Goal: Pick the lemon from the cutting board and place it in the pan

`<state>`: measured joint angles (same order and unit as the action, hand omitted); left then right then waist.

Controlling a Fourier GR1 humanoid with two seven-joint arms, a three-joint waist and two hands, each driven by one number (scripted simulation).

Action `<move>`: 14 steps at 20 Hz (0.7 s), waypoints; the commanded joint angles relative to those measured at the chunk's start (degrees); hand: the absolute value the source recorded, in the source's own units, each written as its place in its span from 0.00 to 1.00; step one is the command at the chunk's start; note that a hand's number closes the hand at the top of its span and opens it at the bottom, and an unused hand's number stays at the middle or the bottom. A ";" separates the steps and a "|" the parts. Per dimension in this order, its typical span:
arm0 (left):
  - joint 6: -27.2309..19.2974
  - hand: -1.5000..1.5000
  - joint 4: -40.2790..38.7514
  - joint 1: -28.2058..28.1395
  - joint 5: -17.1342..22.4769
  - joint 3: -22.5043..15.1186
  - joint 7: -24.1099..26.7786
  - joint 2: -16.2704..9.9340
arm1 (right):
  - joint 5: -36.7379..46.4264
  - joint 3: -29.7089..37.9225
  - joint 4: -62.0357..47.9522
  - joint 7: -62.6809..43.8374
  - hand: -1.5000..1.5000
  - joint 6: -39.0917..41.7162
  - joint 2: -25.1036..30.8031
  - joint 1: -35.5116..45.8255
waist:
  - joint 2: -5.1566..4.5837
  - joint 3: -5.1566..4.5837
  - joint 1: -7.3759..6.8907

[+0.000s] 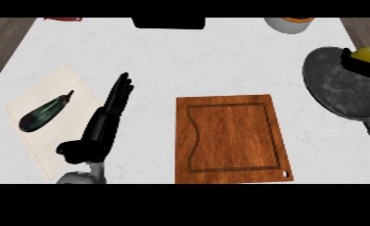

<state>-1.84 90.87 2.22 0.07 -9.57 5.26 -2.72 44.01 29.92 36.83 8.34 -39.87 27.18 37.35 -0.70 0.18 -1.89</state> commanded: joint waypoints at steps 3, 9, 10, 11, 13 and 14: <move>1.78 0.50 0.20 0.08 0.66 0.51 0.25 -1.32 | -0.46 1.10 -15.10 -4.49 0.00 11.20 5.86 3.91 | -0.67 -0.03 -1.65; 0.90 0.50 -1.01 2.11 0.18 -0.23 0.37 0.49 | -1.92 0.62 -22.47 1.33 0.00 23.14 5.23 5.09 | -1.06 0.23 -2.08; 0.81 0.50 0.42 0.54 -0.28 -1.29 -0.38 0.56 | -2.04 0.85 -23.33 0.46 0.00 25.01 6.57 7.14 | -0.88 0.21 -2.46; 1.10 0.50 -1.72 1.99 0.24 0.05 1.20 0.38 | -2.75 1.66 -23.52 2.60 0.00 25.25 7.60 7.24 | -1.18 0.23 -2.21; -0.24 0.50 -0.76 2.12 -1.17 -1.88 0.22 1.97 | -3.26 2.34 -23.77 3.91 0.00 22.45 5.91 8.31 | -1.09 0.26 -2.34; 0.70 0.50 -2.01 2.71 -0.24 0.18 1.13 0.50 | -4.33 3.33 -23.35 4.36 0.00 21.97 5.83 9.61 | -0.99 0.19 -2.03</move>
<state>-1.28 89.84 3.90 -0.28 -10.23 5.85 -1.96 41.59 31.49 14.88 10.48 -18.48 33.20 44.30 -1.72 0.39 -4.01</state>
